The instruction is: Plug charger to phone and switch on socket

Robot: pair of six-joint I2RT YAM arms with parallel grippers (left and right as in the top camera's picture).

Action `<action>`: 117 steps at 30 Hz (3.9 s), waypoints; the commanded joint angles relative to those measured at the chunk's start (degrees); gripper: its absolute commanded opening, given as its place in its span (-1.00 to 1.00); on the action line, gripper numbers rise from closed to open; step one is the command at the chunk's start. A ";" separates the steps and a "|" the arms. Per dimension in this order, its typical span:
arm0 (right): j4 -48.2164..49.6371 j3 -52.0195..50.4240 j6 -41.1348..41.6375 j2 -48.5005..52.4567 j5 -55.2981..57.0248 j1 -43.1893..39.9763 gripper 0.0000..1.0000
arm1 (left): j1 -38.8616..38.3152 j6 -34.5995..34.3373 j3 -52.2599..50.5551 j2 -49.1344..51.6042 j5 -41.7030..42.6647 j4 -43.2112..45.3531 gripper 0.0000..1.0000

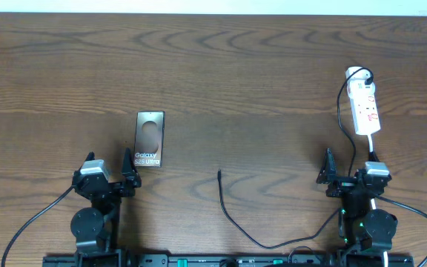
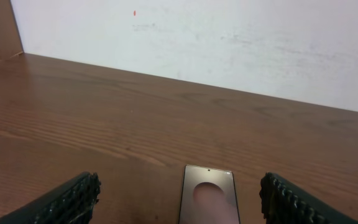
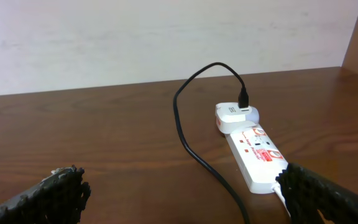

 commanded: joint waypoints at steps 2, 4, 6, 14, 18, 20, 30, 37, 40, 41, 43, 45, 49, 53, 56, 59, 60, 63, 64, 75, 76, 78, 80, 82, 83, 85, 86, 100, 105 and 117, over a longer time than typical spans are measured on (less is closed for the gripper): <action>-0.28 -0.07 0.74 -0.39 0.68 -0.35 0.99 | 0.35 0.31 -0.87 -0.33 1.11 -2.03 0.69; -0.28 -0.07 0.74 -0.39 0.70 -0.35 0.98 | 0.35 0.31 -0.87 -0.33 1.11 -2.03 0.69; -0.28 -0.07 0.74 -0.39 0.68 -0.35 0.98 | 0.35 0.31 -0.87 -0.33 1.11 -2.03 0.70; -0.28 -0.07 0.74 -0.39 0.70 -0.35 0.99 | 0.35 0.31 -0.87 -0.33 1.11 -2.03 0.69; -0.28 -0.07 0.74 -0.39 0.70 -0.35 0.99 | 0.35 0.31 -0.87 -0.33 1.11 -2.03 0.69; -0.28 -0.07 0.74 -0.39 0.68 -0.35 0.99 | 0.35 0.31 -0.87 -0.33 1.11 -2.03 0.70; -0.28 -0.07 0.72 -0.37 0.68 -0.35 0.99 | 0.35 0.31 -0.87 -0.33 1.11 -2.03 0.69; -0.28 -0.07 0.74 -0.39 0.68 -0.35 0.99 | 0.35 0.31 -0.87 -0.33 1.11 -2.03 0.70; -0.28 -0.07 0.74 -0.39 0.68 -0.35 0.99 | 0.35 0.33 -0.87 -0.33 1.11 -2.01 0.69; -0.28 -0.07 0.74 -0.39 0.70 -0.35 0.99 | 0.35 0.33 -0.87 -0.33 1.11 -1.97 0.70; -0.28 -0.07 0.74 -0.39 0.70 -0.35 0.99 | 0.35 0.31 -0.87 -0.33 1.14 -1.86 0.69; -0.28 -0.07 0.72 -0.39 0.68 -0.35 0.99 | 0.35 0.31 -0.87 -0.33 1.14 -1.88 0.70; -0.28 -0.07 0.74 -0.39 0.68 -0.35 0.98 | 0.35 0.31 -0.87 -0.33 1.14 -0.70 0.69; -0.28 -0.07 0.74 -0.39 0.68 -0.35 0.99 | 0.35 0.28 -0.68 -0.33 1.27 -0.57 0.69; -0.28 -0.07 0.74 -0.39 0.68 -0.35 0.99 | 0.35 0.33 0.17 -0.26 1.40 -1.01 0.69; -0.28 -0.07 0.74 -0.39 0.70 -0.35 0.99 | 0.35 0.33 1.92 0.48 1.40 -0.94 0.69; -0.28 -0.07 0.72 -0.39 0.68 -0.35 0.98 | 0.35 0.33 2.71 0.94 1.40 -0.96 0.69; -0.28 -0.07 0.74 -0.37 0.70 -0.35 0.98 | 0.35 0.35 5.60 3.21 1.42 -0.96 0.70; -0.28 -0.07 0.74 -0.39 0.68 -0.35 0.99 | 0.35 0.39 6.86 4.44 1.64 -0.96 0.69; -0.28 -0.07 0.72 -0.39 0.68 -0.35 0.99 | 0.35 2.54 28.24 28.33 5.86 -5.16 0.69; -0.28 -0.07 0.74 -0.39 0.68 -0.35 0.98 | 0.35 2.56 31.41 31.67 5.92 -7.63 0.69; -0.28 -0.07 0.74 -0.39 0.70 -0.35 0.98 | 0.35 2.64 37.55 38.21 5.92 -13.27 0.70; -0.28 -0.07 0.72 -0.39 0.70 -0.35 0.99 | 0.35 2.99 43.36 44.57 5.95 -19.04 0.70; -0.28 -0.07 0.72 -0.39 0.70 -0.35 0.98 | 0.33 3.58 49.35 51.01 5.92 -25.59 0.70; -0.28 -0.07 0.74 -0.39 0.68 -0.35 0.99 | 0.35 3.56 52.59 54.45 5.88 -29.35 0.70; -0.28 -0.07 0.72 -0.39 0.68 -0.35 0.99 | 0.33 3.56 58.51 60.85 5.90 -36.52 0.70; -0.28 -0.07 0.74 -0.39 0.70 -0.35 0.99 | 0.35 3.56 60.63 63.23 5.88 -39.17 0.70; -0.28 -0.07 0.72 -0.39 0.70 -0.35 0.99 | 0.35 3.54 66.23 76.11 5.88 -47.52 0.70; -0.28 -0.07 0.72 -0.39 0.70 -0.35 0.98 | 0.35 3.52 66.20 76.24 5.88 -47.50 -0.43; -0.28 -0.07 0.74 -0.37 0.68 -0.35 0.98 | -3.89 3.37 66.20 76.98 5.84 -49.99 1.00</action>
